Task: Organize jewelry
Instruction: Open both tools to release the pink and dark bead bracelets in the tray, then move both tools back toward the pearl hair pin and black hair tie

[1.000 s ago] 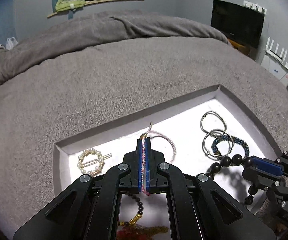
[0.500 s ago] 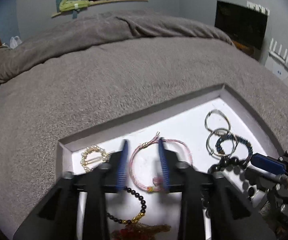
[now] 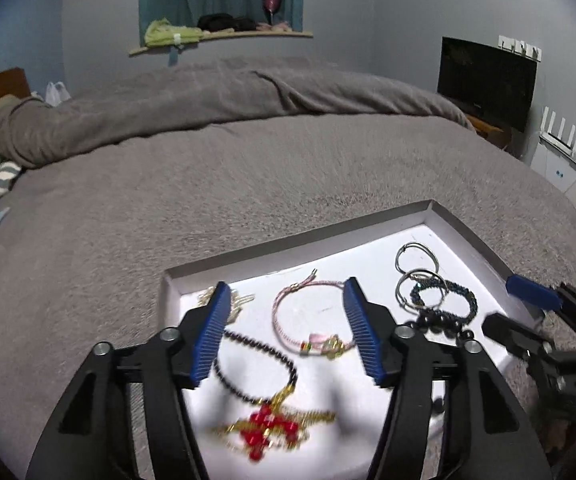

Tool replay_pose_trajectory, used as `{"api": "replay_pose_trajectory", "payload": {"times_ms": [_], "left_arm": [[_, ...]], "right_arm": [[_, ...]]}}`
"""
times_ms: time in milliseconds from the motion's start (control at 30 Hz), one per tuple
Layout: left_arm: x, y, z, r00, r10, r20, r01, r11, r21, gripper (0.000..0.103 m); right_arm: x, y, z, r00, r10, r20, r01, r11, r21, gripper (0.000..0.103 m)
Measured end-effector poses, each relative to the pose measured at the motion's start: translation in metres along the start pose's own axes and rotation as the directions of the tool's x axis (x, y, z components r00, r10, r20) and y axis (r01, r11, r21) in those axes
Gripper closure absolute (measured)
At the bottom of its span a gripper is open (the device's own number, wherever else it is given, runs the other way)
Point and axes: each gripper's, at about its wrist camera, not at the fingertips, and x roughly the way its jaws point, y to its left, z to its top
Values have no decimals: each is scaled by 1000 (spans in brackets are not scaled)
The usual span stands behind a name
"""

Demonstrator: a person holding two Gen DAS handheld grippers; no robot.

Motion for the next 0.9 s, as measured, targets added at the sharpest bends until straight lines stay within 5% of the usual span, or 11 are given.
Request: {"api": "replay_pose_trajectory", "payload": {"times_ms": [200,367,900], "left_arm": [[-43,9,-21,997,49,66,-45,997,-60,14],[-66,8,-42,988,123,98,-117,991,-66,11],[-109,21,-87,982,148,114,-131,982,-139,10]], "right_arm": [[-11,3,-1,998,-9,55,9,1000,-10,6],[-22,8,-3,994,-34,102,38,999,-33,5],[-52,19,-26,985,-69,156,72,997,-11,5]]}}
